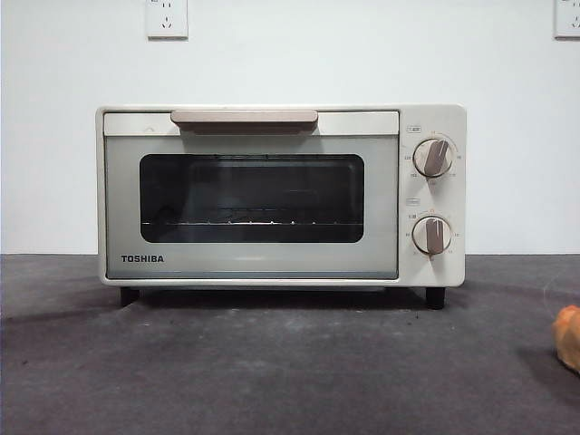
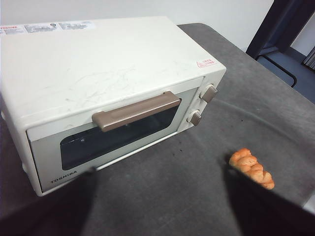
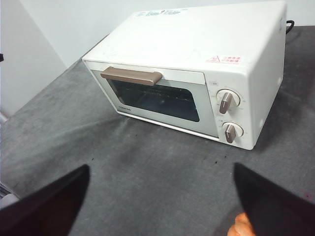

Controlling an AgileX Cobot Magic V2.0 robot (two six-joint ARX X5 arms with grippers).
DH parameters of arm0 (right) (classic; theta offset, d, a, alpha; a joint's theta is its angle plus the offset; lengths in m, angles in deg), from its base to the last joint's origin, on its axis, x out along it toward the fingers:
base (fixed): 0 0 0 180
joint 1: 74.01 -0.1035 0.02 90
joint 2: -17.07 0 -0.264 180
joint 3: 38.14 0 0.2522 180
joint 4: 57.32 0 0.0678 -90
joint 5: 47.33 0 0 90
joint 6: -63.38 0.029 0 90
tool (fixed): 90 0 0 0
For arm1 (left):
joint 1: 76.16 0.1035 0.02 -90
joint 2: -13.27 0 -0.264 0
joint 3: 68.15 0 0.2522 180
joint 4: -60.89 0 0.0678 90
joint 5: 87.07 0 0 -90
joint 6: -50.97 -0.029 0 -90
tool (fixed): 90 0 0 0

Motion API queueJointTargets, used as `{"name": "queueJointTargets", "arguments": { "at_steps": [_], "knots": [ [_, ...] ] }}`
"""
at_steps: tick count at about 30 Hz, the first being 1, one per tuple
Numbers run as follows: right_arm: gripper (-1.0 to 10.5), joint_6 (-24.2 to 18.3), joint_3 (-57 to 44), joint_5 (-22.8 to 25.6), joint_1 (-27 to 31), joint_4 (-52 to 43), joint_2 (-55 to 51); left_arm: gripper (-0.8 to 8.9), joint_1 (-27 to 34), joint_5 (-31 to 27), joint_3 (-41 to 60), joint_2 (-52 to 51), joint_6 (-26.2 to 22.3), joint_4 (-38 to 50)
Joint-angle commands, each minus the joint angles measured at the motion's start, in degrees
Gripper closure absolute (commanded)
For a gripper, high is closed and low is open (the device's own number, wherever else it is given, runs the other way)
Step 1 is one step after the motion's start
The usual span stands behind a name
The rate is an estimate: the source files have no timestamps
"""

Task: The left arm flap open the oven, the right arm pick bread and place it into oven, the left arm flap close the oven

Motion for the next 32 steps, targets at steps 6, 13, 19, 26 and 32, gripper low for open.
{"name": "queueJointTargets", "arguments": {
  "at_steps": [6,13,19,26,32],
  "knots": [
    [4.3,0.7,0.9,0.3,-0.1,-0.2,0.2,3.07,-0.2,0.1,-1.2,0.3,-0.8,0.7],
    [4.3,5.2,0.7,0.4,-0.1,1.4,2.8,3.13,-0.2,0.1,-1.2,0.3,0.3,0.7],
    [4.3,5.6,0.7,3.8,-0.5,7.6,9.5,3.13,-0.2,0.1,-1.2,0.3,0.4,0.7],
    [4.3,5.6,-2.6,12.5,-4.1,10.2,18.3,3.13,-0.2,0.1,-1.2,0.4,0.4,0.7],
    [4.3,7.1,-8.5,17.8,-7.8,4.3,25.9,3.13,-0.2,0.1,-1.2,0.6,0.4,0.6]
  ]
}}
